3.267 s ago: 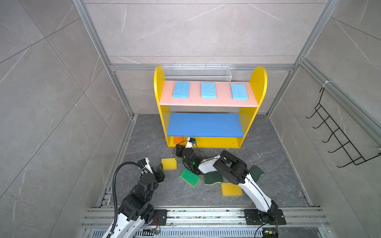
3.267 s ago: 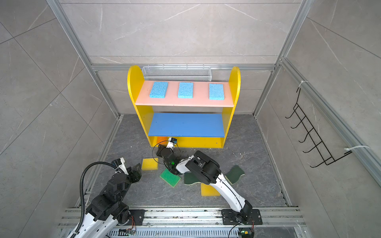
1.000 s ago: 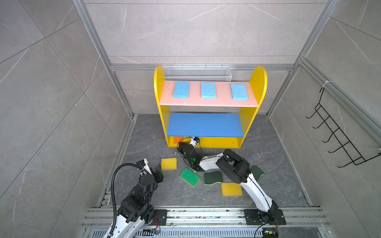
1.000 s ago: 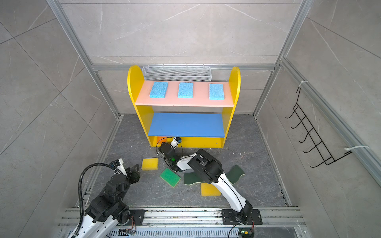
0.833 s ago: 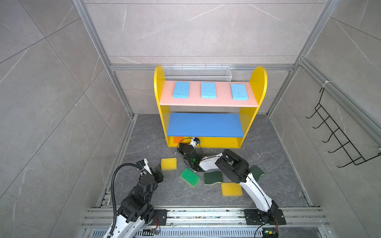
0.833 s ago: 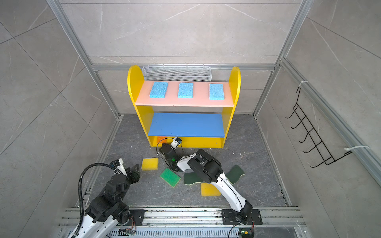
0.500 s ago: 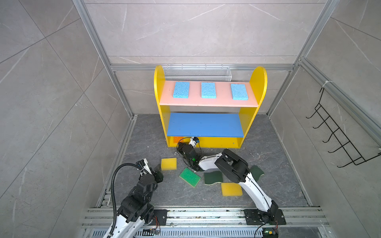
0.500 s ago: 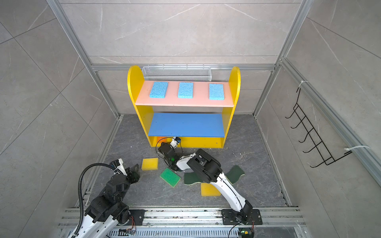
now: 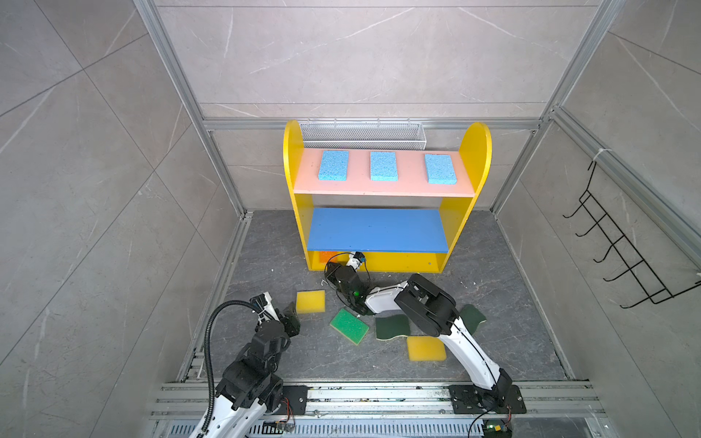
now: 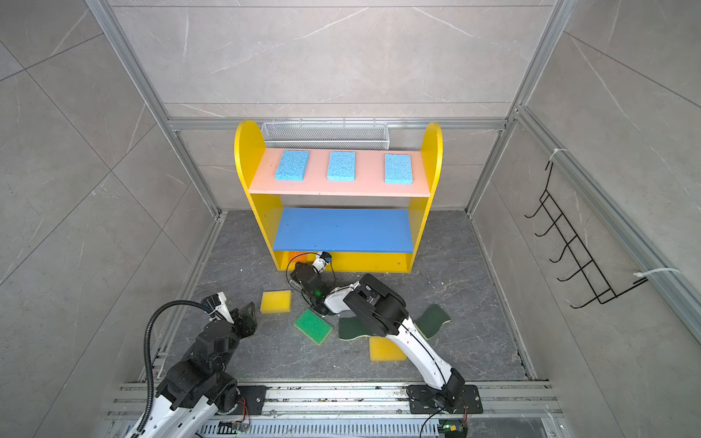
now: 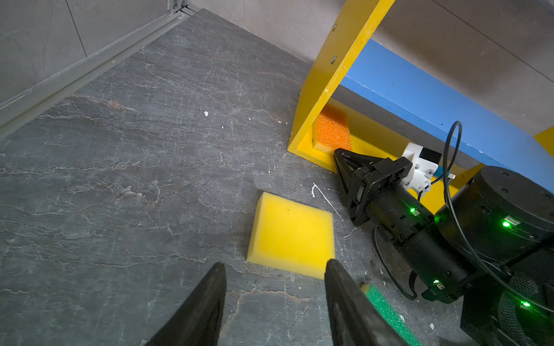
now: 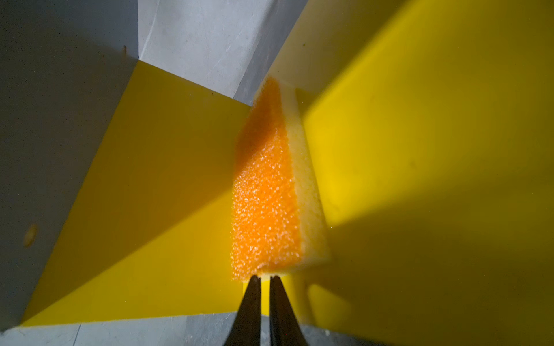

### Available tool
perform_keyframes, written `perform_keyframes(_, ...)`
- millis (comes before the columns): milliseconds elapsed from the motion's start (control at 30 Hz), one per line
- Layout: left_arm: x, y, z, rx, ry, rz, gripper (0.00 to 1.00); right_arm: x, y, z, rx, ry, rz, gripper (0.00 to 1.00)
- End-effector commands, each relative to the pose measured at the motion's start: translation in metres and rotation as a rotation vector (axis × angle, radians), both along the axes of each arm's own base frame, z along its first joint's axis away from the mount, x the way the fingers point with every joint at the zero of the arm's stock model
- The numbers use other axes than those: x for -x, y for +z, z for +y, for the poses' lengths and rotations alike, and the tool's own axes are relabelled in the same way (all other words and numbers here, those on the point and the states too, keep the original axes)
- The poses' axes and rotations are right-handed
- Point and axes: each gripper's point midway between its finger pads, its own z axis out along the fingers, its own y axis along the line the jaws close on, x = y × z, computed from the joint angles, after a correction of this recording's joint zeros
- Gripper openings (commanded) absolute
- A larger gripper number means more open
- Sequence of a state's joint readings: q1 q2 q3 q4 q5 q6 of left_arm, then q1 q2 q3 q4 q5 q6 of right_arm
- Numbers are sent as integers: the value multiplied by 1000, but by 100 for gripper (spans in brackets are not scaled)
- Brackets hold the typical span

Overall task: Place and organize the cleaning sponges onto the shelf
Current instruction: 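Withdraw the right gripper from the lower shelf toward the floor sponges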

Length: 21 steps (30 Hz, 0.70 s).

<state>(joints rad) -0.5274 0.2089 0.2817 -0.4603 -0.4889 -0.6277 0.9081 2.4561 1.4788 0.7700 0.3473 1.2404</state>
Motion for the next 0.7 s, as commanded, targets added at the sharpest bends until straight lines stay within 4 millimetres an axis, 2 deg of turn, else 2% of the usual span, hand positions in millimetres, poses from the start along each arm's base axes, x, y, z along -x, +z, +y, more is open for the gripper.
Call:
perform_keyframes(0,2,11,7,-15,25,-5,56,10,14,-5,43,29,-25,13)
perform_keyframes(233,1,8,4,3,30,27,56,35,28,-16,104,58,-43,15)
perform_keyframes(467,-5,-4,-3,-21,32,148,60,58,42,-27,156,109,-52,22)
perform_keyframes(667,-5,8,-8,19,17,143,61,80,63,-33,308,207,-107,21)
